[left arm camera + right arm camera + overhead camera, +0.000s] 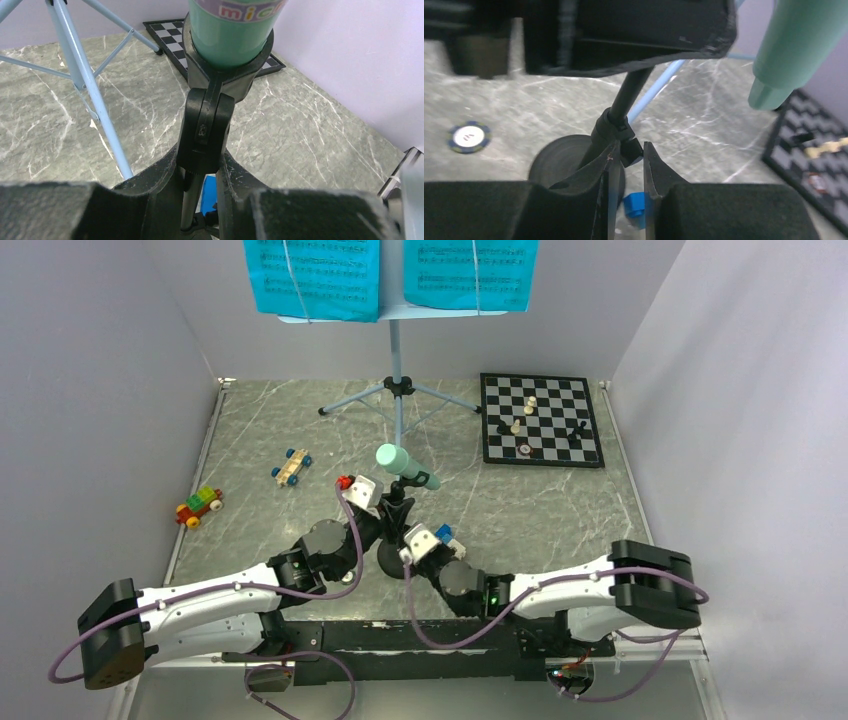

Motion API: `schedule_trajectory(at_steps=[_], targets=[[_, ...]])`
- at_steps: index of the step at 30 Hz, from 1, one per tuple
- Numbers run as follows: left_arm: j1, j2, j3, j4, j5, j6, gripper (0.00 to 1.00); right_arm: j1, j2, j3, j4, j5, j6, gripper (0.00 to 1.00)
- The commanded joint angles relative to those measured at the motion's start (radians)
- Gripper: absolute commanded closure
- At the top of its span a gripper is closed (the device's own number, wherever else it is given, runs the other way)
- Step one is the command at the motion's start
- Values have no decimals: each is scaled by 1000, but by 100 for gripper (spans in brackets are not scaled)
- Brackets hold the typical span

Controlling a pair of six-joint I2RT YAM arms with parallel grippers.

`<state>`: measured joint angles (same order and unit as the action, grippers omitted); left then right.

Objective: Pack up the instrument practice props

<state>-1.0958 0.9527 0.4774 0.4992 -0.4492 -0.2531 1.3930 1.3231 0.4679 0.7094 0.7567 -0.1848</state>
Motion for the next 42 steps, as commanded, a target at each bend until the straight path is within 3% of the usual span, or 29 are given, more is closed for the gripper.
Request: schedule_trajectory(at_steps=[1, 4, 7, 8, 9, 12, 13, 14, 21, 27, 33, 42], targets=[[-13, 46, -65, -202, 21, -79, 100, 75, 131, -14, 6, 275, -311, 100], [-13, 44, -62, -204, 21, -77, 100, 104, 174, -8, 75, 322, -374, 100], [-13, 34, -60, -212, 18, -72, 100, 107, 131, 39, -77, 295, -254, 100], [-13, 29, -59, -215, 17, -70, 100, 107, 106, 66, -154, 291, -192, 92], [-13, 24, -58, -220, 14, -68, 100, 107, 85, 94, -246, 290, -124, 76], [-13, 12, -61, -227, 7, -71, 100, 107, -15, 165, -492, 254, 81, 14], [-13, 10, -64, -228, 7, -73, 100, 107, -41, 173, -540, 226, 124, 4], [-13, 9, -65, -228, 7, -73, 100, 107, -95, 177, -582, 198, 166, 0], [-13, 58, -42, -288, -1, -108, 100, 81, -392, 169, -764, 100, 402, 0], [-13, 148, 2, -364, 15, -161, 100, 28, -548, 159, -835, 34, 520, 0], [-13, 202, 31, -426, 42, -192, 100, 20, -557, 153, -891, 36, 592, 0], [-21, 133, -74, -435, 50, -242, 100, 20, -559, 138, -915, 44, 629, 0]])
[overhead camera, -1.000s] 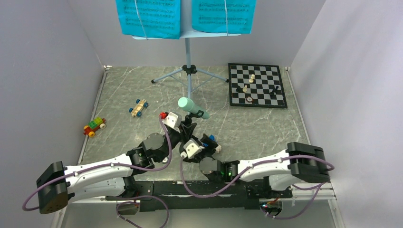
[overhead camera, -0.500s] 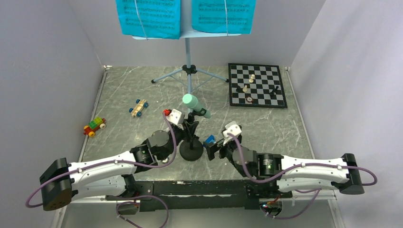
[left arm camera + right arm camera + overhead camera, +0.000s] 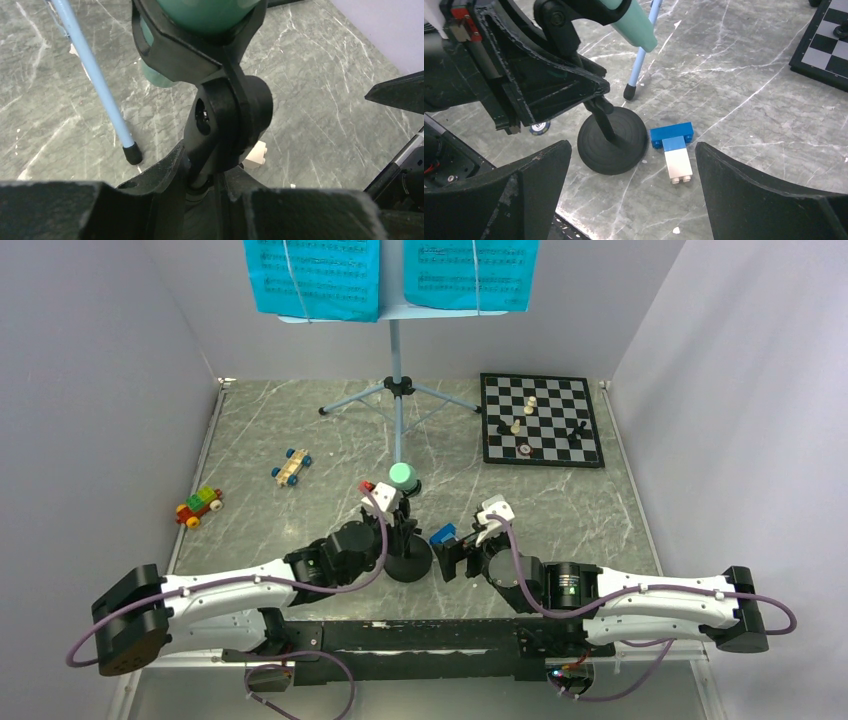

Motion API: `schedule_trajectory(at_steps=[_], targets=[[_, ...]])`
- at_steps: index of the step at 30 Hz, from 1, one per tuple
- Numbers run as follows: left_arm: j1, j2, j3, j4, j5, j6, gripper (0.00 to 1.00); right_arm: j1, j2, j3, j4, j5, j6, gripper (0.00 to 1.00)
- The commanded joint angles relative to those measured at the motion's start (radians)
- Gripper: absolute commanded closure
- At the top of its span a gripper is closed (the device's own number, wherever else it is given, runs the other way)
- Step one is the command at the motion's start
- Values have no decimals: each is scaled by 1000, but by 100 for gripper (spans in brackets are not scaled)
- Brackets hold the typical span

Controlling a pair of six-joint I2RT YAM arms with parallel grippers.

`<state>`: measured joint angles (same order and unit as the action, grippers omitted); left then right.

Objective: Pack up the instrument practice props

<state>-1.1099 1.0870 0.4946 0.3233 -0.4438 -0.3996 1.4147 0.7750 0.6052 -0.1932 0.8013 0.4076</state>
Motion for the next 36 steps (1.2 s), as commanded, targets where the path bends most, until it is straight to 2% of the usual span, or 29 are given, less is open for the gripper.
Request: schedule_trajectory(at_steps=[1, 8, 11, 17, 27, 36], targets=[[-8, -14, -105, -241, 50, -94, 100, -2, -10, -2, -8, -2, 37, 0], [-14, -94, -132, -177, 51, -74, 99, -2, 10, 4, 1, -10, 34, 0], [-15, -121, -119, -163, 76, -52, 94, -1, 18, 11, -6, -10, 33, 0], [-20, -136, -87, -159, 122, -29, 75, -2, 6, 1, -9, -5, 39, 0], [-43, -158, -88, -183, 105, -41, 47, -2, -19, -15, -24, -3, 53, 0], [-49, -229, -93, -223, 96, -44, 39, -2, -28, -18, -29, -1, 48, 0]])
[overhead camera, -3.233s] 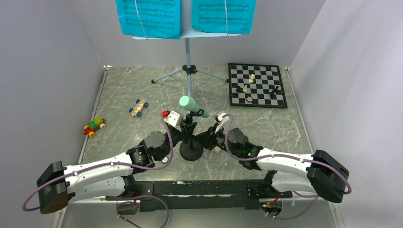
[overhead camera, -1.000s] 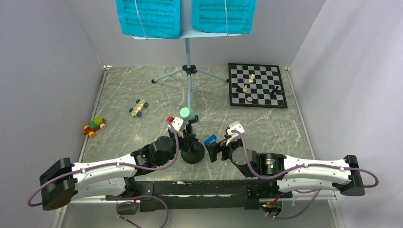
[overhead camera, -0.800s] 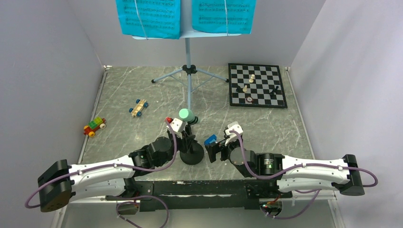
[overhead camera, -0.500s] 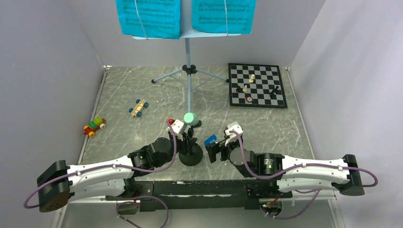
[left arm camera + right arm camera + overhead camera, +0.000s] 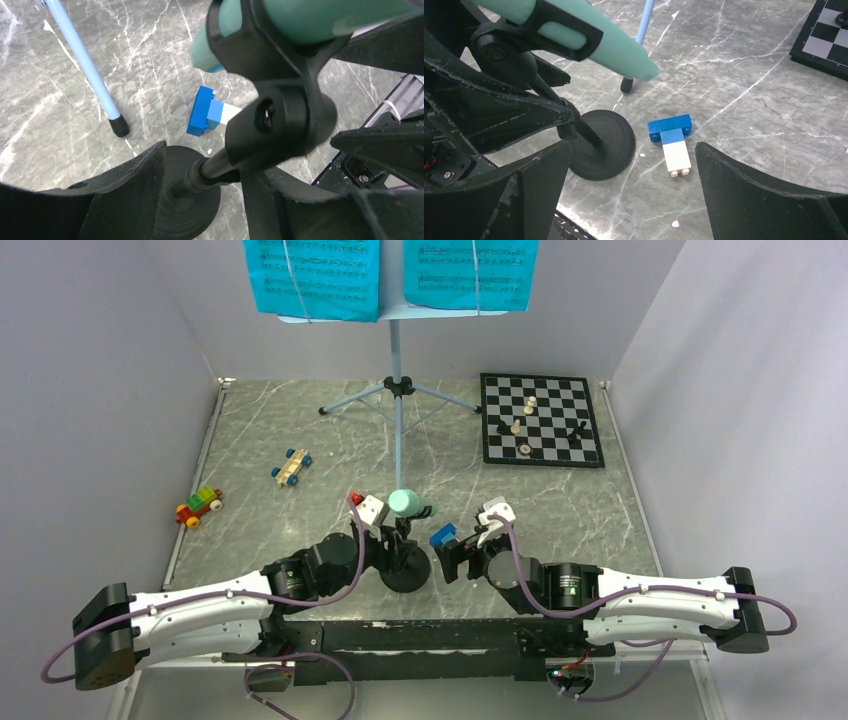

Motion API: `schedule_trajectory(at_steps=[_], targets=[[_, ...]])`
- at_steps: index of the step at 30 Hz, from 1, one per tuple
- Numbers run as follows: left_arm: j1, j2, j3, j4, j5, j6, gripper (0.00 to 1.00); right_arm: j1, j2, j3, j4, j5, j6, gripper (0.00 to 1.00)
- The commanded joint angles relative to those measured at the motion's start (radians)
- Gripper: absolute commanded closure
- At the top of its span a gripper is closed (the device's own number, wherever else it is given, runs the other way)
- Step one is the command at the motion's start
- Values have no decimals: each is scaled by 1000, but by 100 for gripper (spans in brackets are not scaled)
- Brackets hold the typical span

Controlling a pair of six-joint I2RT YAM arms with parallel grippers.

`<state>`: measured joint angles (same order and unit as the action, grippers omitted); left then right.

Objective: Pack up the instrument practice props

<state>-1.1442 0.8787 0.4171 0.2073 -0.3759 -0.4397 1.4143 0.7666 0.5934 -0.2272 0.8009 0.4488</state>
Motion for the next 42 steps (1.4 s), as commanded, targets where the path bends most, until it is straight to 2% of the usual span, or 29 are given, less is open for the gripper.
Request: schedule_trajectory(at_steps=[1, 6, 7, 8, 13, 15, 16, 26, 30, 36, 42], targets=[[-14, -25, -15, -110, 27, -4, 38, -2, -20, -7, 7, 0, 7, 0], [-15, -29, -10, -121, 22, -5, 34, -2, -21, -7, 8, -3, 8, 0], [-14, -30, -8, -121, 20, -4, 26, -2, -21, -7, 7, -3, 10, 0], [-14, -30, -7, -122, 20, -5, 24, -2, -21, -7, 5, -3, 10, 0], [-14, -63, -3, -121, 21, 4, 21, -1, -28, -3, -9, -3, 11, 0], [-14, -91, -2, -121, 18, 10, 3, -2, -33, -2, -14, 0, 11, 0], [-15, -114, -2, -126, 16, 14, 1, -2, -35, -1, -16, 0, 11, 0], [-15, -217, 18, -171, 17, 72, 1, -2, -44, 12, -39, 11, 10, 0], [-15, -283, 0, -101, 66, 113, 1, -2, -45, 15, -46, 12, 10, 0], [-16, -334, 27, -36, 100, 201, 8, -2, -50, 19, -56, 15, 14, 0], [-14, -225, 102, -25, 152, 275, 18, -2, -55, 21, -62, 16, 21, 0]])
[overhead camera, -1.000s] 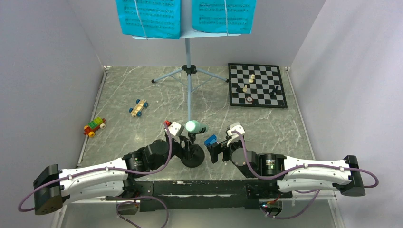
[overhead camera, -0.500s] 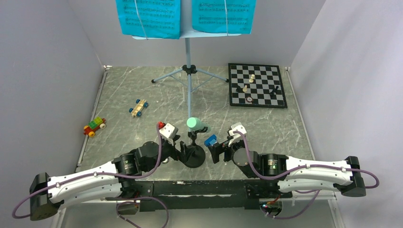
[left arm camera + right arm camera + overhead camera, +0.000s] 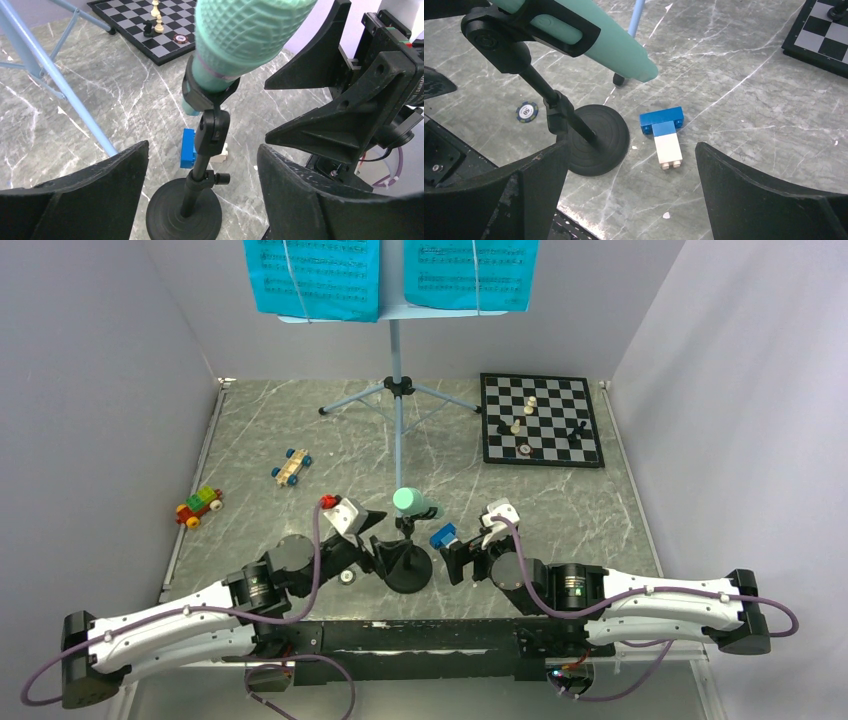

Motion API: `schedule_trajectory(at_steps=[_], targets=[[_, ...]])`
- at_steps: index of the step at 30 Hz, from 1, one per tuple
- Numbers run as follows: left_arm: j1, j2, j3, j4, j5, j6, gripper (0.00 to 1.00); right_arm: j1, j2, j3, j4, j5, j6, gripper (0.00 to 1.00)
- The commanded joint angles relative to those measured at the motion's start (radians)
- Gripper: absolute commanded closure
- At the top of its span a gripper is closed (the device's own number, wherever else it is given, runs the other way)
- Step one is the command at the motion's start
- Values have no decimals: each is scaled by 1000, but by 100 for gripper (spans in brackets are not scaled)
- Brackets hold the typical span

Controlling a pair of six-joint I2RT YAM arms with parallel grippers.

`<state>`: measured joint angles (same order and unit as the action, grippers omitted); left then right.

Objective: Pack up the instrument practice props

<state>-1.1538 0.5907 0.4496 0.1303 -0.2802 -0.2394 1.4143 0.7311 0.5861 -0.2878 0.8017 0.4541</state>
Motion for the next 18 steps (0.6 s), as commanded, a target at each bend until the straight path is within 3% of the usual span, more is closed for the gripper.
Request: schedule_trajectory(at_steps=[1, 8, 18], targets=[[-4, 84, 80, 57, 64, 80, 21, -2, -18, 28, -4, 15, 18, 0], [-4, 159, 109, 123, 52, 109, 32, -2, -29, 26, -26, 18, 33, 0], [-4, 220, 113, 136, 5, 131, 64, -2, -32, 29, -33, 21, 33, 0]])
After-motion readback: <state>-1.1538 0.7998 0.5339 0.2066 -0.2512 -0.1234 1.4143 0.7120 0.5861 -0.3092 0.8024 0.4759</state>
